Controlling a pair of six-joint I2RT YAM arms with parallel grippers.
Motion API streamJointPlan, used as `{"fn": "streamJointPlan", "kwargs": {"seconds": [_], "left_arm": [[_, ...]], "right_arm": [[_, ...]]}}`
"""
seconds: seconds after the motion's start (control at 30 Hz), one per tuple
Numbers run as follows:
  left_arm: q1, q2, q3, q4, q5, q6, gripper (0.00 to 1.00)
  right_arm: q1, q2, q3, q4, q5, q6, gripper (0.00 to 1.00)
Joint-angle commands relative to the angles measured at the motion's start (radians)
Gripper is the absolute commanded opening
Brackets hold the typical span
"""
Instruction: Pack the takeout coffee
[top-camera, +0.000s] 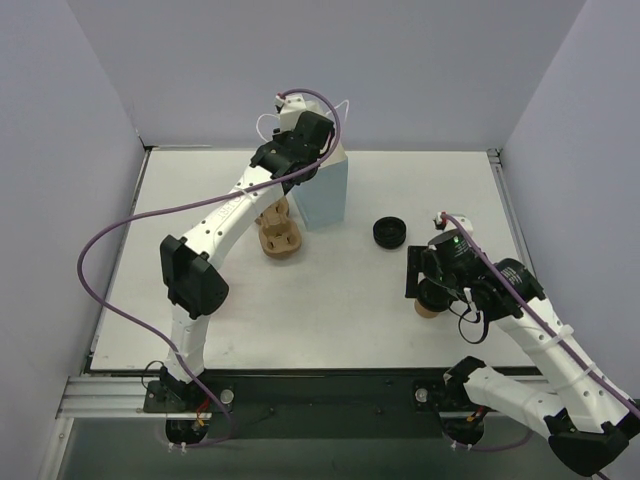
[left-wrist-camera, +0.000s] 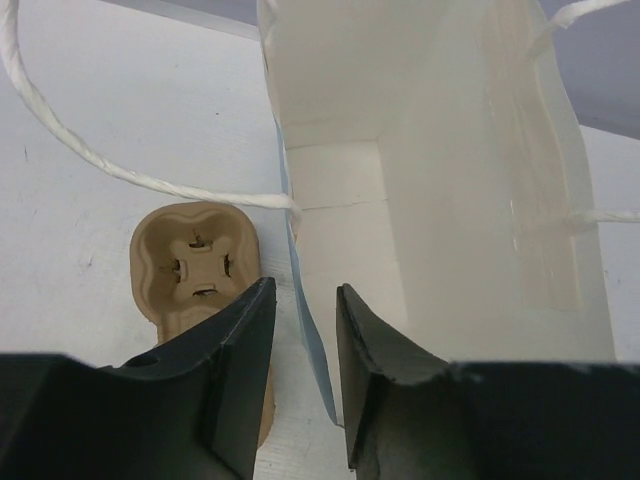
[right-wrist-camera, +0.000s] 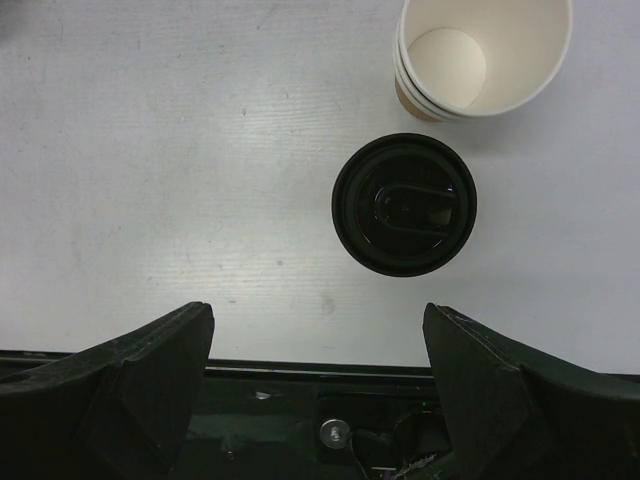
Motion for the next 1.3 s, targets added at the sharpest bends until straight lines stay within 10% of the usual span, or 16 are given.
{"fn": "streamJointPlan", "kwargs": {"seconds": [0.0, 0.27, 0.63, 1.27], "left_arm": [[0.007, 0.0, 0.01, 0.06, 0.032, 0.032, 0.36], [0.007, -0.033, 0.015, 0.114, 0.105, 0.11, 0.0], [0.007, -0.187, -0.045, 0.184, 0.28, 0.235, 0.0], [0.024, -0.723, -0.588, 0.217, 0.9, 0.455, 0.0]], "right_arm": [[0.005, 0.012, 0.0, -0.008, 0.031, -0.019, 0.89], [0.005, 0.024, 0.003, 0.008, 0.028, -0.019, 0.89], [0.005, 0.0, 0.026, 0.005, 0.031, -0.024, 0.89], [-0.005, -0.105, 0.098, -0.032, 0.064, 0.002, 0.89]]}}
